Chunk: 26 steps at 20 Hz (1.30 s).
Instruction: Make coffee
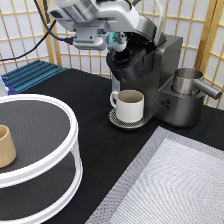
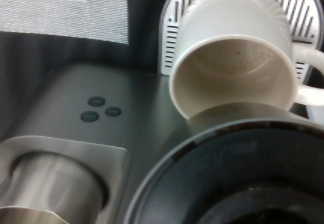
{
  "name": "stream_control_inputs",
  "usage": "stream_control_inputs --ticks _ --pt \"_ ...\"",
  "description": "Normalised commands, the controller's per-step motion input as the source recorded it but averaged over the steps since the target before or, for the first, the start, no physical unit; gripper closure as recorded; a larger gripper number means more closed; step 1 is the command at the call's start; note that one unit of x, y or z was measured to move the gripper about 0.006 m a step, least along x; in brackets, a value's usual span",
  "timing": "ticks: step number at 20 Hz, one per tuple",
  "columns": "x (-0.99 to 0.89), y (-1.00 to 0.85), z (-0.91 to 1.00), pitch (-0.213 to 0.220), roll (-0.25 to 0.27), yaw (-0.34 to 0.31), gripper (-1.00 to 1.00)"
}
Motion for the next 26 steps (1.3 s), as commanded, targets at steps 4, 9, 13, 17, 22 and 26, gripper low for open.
stream_control_inputs --ticks 4,9,13,17,22,26 --pt "0.08 -0.07 -0.20 0.000 0.001 -0.059 1.00" --pt "-0.05 -0.18 -0.22 0.000 0.004 -0.060 1.00" --pt "0.00 -0.01 -0.07 0.000 0.000 -0.062 1.00" --pt "0.00 0.10 -0.01 0.000 -0.034 -0.061 1.00" --pt "-0.04 0.35 0.01 0.000 -0.140 -0.054 1.00" --pt "-0.05 0.36 0.00 0.005 -0.196 -0.036 1.00"
